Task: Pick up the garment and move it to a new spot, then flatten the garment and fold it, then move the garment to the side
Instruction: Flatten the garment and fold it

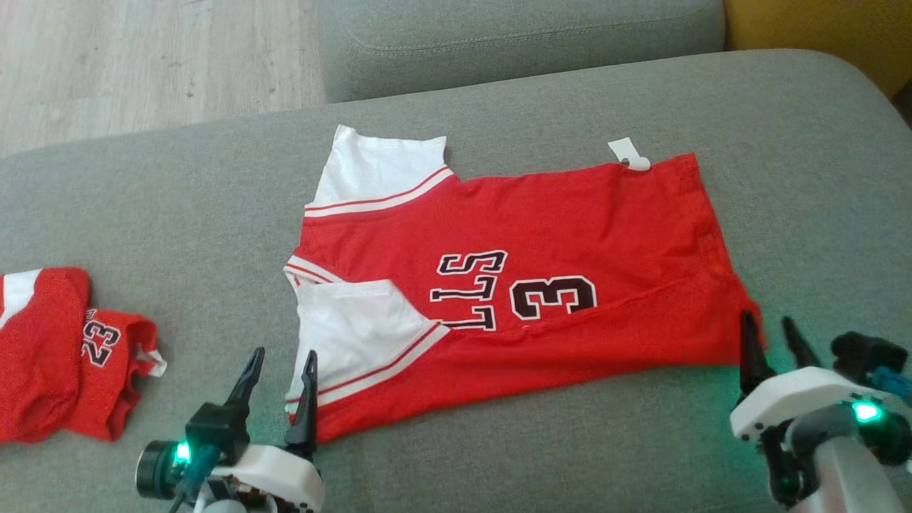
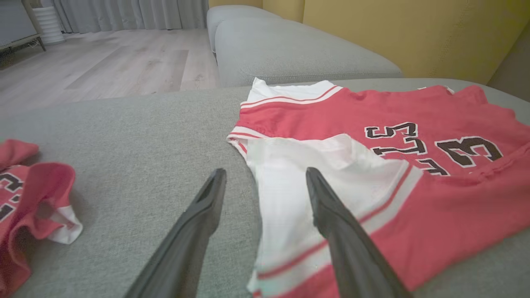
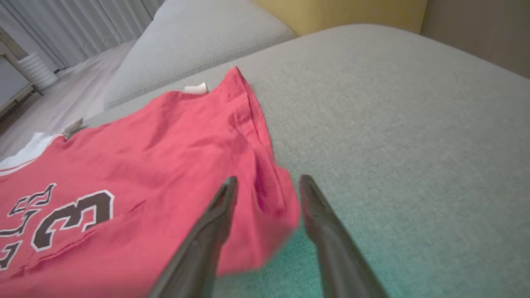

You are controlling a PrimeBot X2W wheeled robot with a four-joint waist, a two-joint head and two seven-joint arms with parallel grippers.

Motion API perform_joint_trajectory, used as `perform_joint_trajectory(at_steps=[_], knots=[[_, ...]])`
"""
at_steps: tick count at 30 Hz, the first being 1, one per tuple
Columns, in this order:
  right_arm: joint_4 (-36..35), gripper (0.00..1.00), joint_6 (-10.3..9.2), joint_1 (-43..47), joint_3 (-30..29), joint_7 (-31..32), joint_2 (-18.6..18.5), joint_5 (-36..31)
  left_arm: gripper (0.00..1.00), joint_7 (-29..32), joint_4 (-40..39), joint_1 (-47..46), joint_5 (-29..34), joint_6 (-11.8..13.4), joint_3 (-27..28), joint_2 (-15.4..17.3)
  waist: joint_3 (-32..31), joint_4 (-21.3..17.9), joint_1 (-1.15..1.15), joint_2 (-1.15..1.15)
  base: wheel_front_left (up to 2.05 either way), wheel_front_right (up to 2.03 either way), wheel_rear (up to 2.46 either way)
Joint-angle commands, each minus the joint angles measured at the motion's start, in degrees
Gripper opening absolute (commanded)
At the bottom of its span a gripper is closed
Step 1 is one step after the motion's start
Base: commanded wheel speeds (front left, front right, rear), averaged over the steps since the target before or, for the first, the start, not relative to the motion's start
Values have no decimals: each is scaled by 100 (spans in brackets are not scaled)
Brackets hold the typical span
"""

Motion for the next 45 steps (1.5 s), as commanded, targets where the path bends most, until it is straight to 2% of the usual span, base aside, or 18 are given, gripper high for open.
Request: perform_joint_trajectory(at_steps=[1, 5, 9, 15, 21, 25, 31, 35, 39, 45], knots=[[-212, 100, 37, -71, 91, -22, -19, -1, 100, -80, -189, -190, -10, 29, 218, 88, 0, 0, 0, 0, 0, 0, 0], [-738, 100, 37, -5, -123, -139, 8, -65, 100, -300, -351, -304, -35, 73, 303, 95, 29, -10, 0, 0, 0, 0, 0], [-1198, 100, 37, -138, -217, -280, 27, -96, 100, -472, -799, -513, -74, -123, 328, 123, 132, -37, 0, 0, 0, 0, 0], [-1694, 100, 37, -504, -266, -356, 37, -164, 100, -508, -1223, -1242, -147, -246, 551, 273, 450, -108, 0, 0, 0, 0, 0], [-1871, 100, 37, -1094, -70, -211, 5, -260, 100, 115, -839, -2605, -178, -582, 317, 732, 1017, -339, 0, 0, 0, 0, 0], [-1846, 100, 37, -1560, 205, -169, -73, -235, 100, 992, -115, -3676, -525, -695, -123, 1112, 1440, -567, 0, 0, 0, 0, 0], [-1729, 100, 37, -2141, 644, -217, -158, -137, 100, 2126, 715, -5041, -1420, -704, -1469, 1931, 1933, -928, 0, 0, 0, 0, 0], [-1633, 100, 37, -2379, 855, -313, -181, 3, 100, 2697, 1116, -5642, -1948, -705, -2241, 2323, 2156, -1104, 0, 0, 0, 0, 0], [-1545, 100, 37, -2514, 1001, -419, -173, 85, 100, 2824, 1617, -6059, -2108, -705, -2686, 2579, 2303, -1252, 0, 0, 0, 0, 0], [-1418, 100, 37, -2516, 1165, -514, -205, 149, 100, 2750, 2452, -6404, -2251, -706, -2859, 2537, 2432, -1409, 0, 0, 0, 0, 0]])
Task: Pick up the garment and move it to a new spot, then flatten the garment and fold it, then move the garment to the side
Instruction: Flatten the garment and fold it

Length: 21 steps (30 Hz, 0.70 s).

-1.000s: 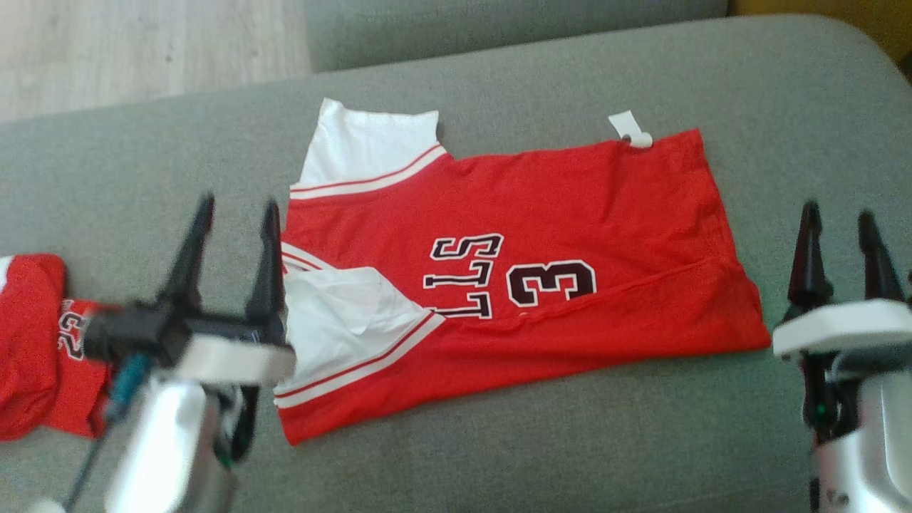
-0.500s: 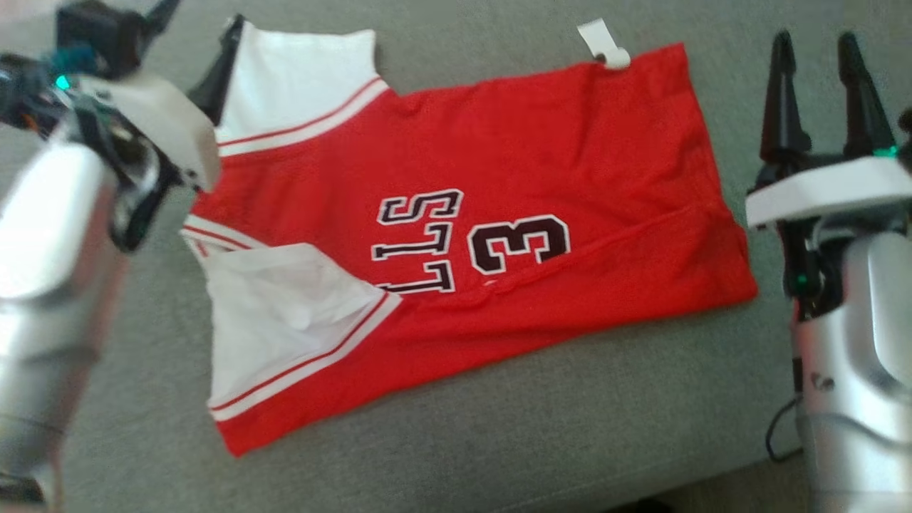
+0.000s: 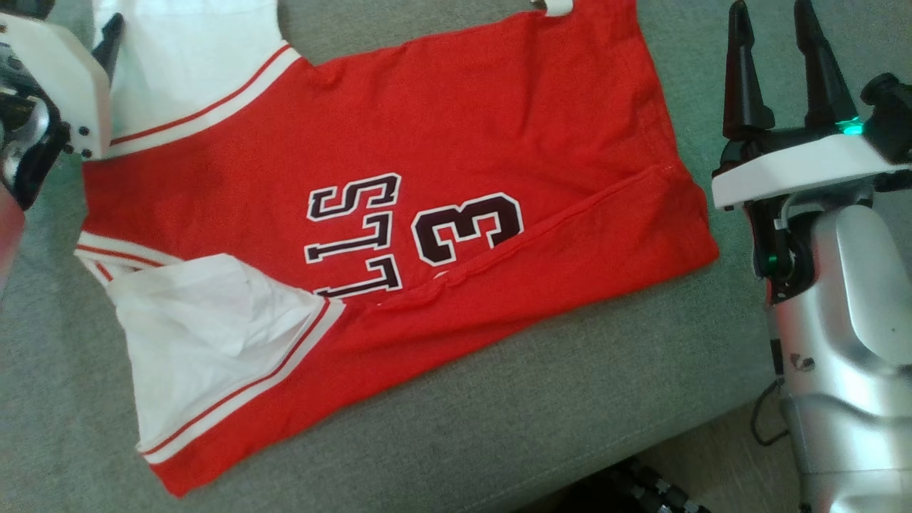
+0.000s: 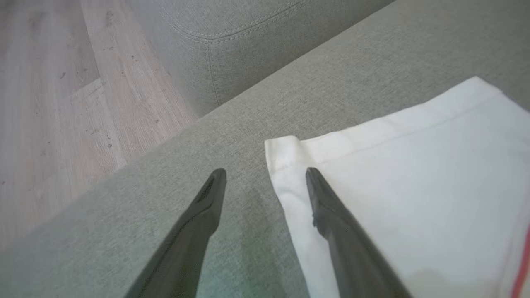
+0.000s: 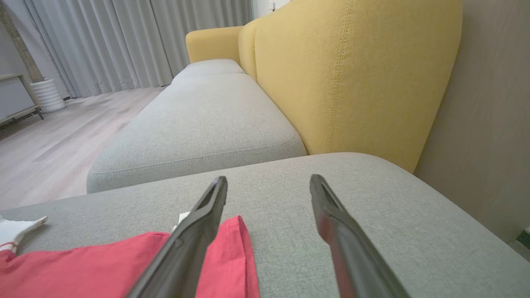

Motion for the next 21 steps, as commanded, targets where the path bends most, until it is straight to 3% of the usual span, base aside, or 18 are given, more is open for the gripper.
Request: perform_joint_trajectory(at_steps=[1, 9, 16, 17, 18, 19, 21], knots=[[-158, 100, 37, -97, 94, -56, -81, 49, 100, -60, -73, -320, -67, 9, 121, 206, 43, -43, -1, 0, 0, 0, 0], [-104, 100, 37, -60, 53, -81, -133, 52, 100, -117, 171, -533, -420, 9, -292, 192, 131, -84, -1, 0, 0, 0, 0], [-50, 100, 37, -122, -42, -88, -123, -32, 100, 424, -19, -500, -1072, 9, -844, 208, 167, -75, -1, 0, 0, 0, 0], [-52, 100, 37, -135, -62, -92, -121, -44, 64, 538, -68, -486, -1208, 9, -907, 229, 164, -69, -1, 0, 0, 0, 0], [-53, 100, 37, -143, -83, -94, -120, -55, 20, 649, -120, -473, -1339, 9, -970, 255, 160, -61, -1, 0, 0, 0, 0], [-53, 100, 37, -149, -105, -93, -122, -63, 0, 736, -175, -470, -1452, 9, -1028, 285, 157, -49, -1, 0, 0, 0, 0], [-52, 100, 37, -156, -143, -89, -133, -83, 0, 777, -259, -498, -1637, 9, -1084, 344, 156, -19, -1, 0, 0, 0, 0]])
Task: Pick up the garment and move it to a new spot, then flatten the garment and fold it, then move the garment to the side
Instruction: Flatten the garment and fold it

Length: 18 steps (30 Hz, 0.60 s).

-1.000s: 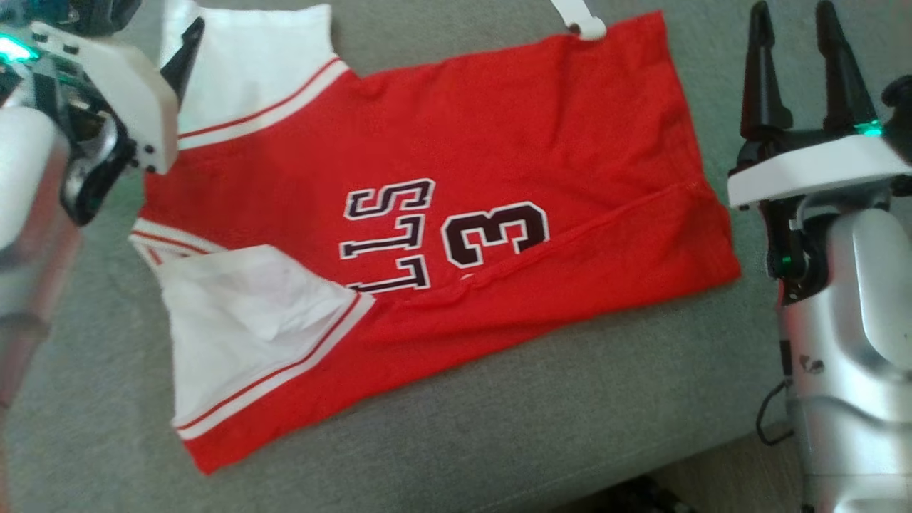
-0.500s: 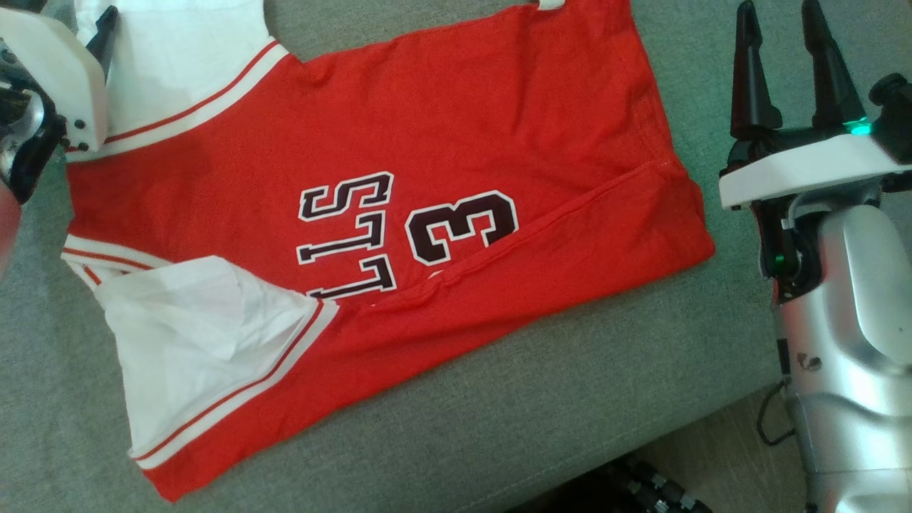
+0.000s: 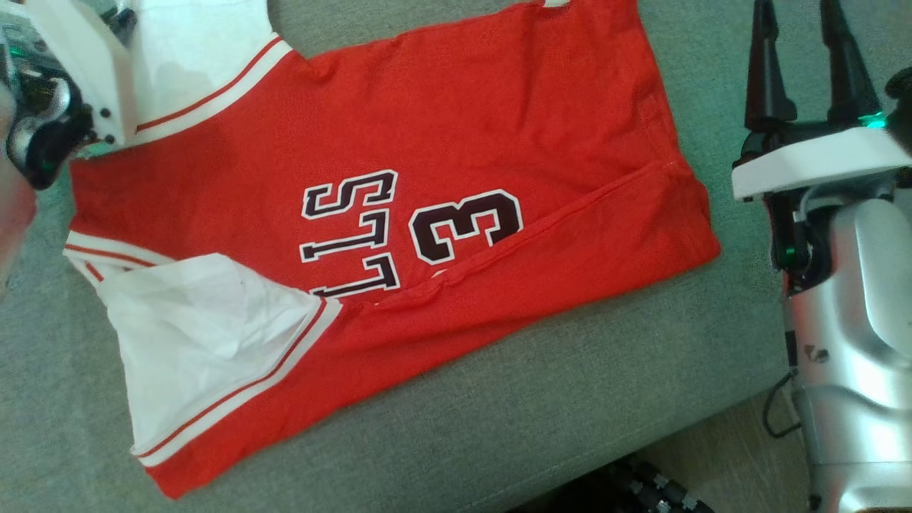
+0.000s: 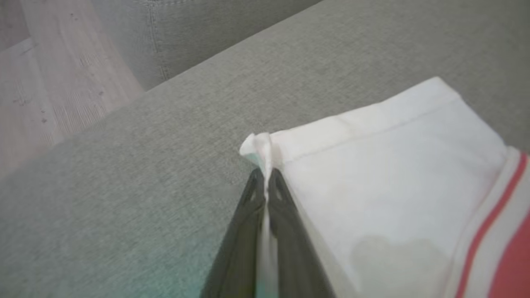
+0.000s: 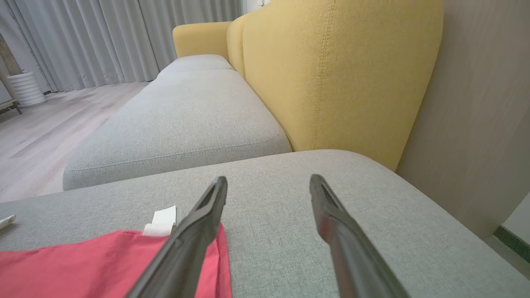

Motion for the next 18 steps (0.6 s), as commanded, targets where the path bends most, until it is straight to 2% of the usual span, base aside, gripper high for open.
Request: perform_joint_trajectory(at_steps=[1, 9, 18], knots=[[-162, 100, 37, -69, 46, -40, -50, -32, 0, 20, -39, -86, -50, 9, 67, 276, -7, 27, 1, 0, 0, 0, 0], [-96, 100, 37, -127, 23, 56, -199, -50, 0, -918, -50, -194, -145, 9, -41, 211, -267, 354, 1, 0, 0, 0, 0], [289, 100, 37, -335, 100, 408, -766, -53, 0, -1986, -258, -136, 57, 9, -306, -28, -675, 1029, 1, 0, 0, 0, 0]])
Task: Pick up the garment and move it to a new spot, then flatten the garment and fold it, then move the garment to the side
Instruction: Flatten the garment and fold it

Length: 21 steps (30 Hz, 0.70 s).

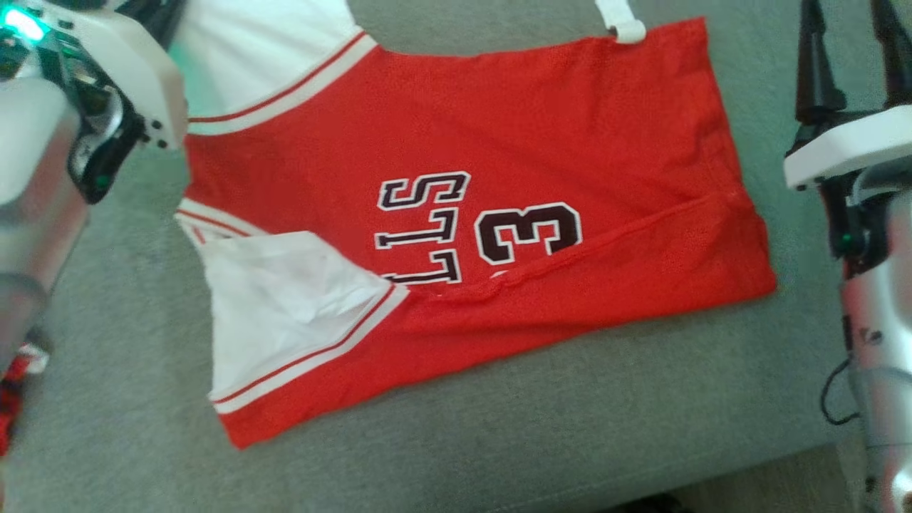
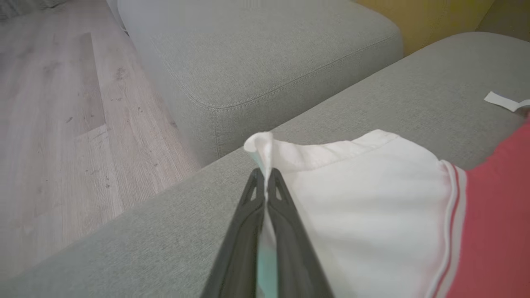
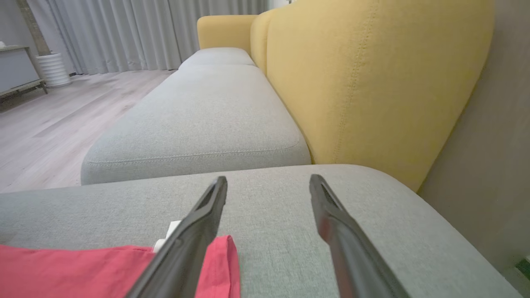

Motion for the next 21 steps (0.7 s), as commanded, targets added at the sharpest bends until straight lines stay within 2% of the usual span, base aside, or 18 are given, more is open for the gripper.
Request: perform_joint_trajectory(at_steps=[1, 3, 10, 15, 21], knots=[[-56, 100, 37, -158, 152, 83, -191, -6, 0, -203, -171, -138, 74, 10, 144, 198, -208, 313, 0, 0, 0, 0, 0], [12, 100, 37, -184, 180, 121, -251, 15, 0, -272, -234, -121, 88, 10, 122, 199, -230, 380, 0, 0, 0, 0, 0], [733, 100, 37, -382, 482, 526, -813, 141, 0, -563, -823, 44, 217, 53, 1, 207, -281, 823, 0, 0, 0, 0, 0], [1217, 100, 37, -618, 1020, 843, -1176, 364, 0, -559, -1361, 164, 283, 165, -83, 253, -218, 1021, 0, 0, 0, 0, 0], [1592, 100, 37, -1056, 1782, 1207, -1447, 902, 0, -427, -1854, 198, 331, 297, -157, 303, -65, 1115, 0, 0, 0, 0, 0]])
